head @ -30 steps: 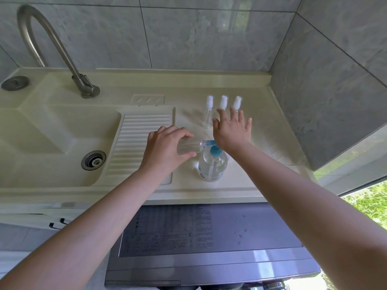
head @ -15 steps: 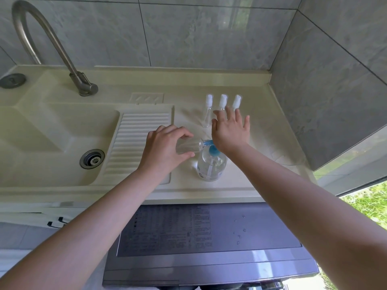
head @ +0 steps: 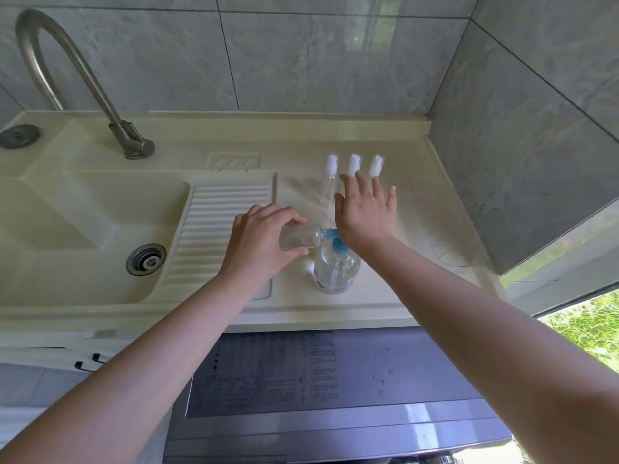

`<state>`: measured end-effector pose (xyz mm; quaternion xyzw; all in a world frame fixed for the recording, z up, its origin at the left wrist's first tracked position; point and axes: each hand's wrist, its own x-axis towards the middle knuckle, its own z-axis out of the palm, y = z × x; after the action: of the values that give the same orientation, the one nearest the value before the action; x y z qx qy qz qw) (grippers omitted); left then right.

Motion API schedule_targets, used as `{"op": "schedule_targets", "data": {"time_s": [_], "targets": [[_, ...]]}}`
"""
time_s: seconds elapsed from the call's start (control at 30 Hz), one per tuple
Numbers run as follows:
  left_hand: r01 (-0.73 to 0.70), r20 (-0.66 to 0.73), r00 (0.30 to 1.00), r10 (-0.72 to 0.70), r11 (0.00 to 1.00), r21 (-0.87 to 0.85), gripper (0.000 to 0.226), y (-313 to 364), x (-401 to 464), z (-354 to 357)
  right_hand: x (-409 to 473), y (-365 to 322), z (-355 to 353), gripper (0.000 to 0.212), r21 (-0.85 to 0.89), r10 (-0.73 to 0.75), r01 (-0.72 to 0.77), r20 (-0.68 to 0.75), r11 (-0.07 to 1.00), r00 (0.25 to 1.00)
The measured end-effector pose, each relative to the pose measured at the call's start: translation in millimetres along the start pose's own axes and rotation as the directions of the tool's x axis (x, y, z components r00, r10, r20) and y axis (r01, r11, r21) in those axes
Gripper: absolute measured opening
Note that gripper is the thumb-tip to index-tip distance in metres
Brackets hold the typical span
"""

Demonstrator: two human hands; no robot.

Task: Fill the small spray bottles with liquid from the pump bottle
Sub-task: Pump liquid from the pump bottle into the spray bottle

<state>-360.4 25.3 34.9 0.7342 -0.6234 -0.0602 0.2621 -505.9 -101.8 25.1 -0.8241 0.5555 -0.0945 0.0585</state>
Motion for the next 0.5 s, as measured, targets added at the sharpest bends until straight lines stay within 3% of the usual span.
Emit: {"op": "schedule_targets", "data": {"time_s": [0.5], "targets": [[-0.017,-0.009,1.000,0.017,0.999,-0.034,0.045,2.1,-0.8,-0.6,2.1,1.0,-1.9,0.062,-0.098,0.030,-0.032,-0.013,0.995,0.999]]}}
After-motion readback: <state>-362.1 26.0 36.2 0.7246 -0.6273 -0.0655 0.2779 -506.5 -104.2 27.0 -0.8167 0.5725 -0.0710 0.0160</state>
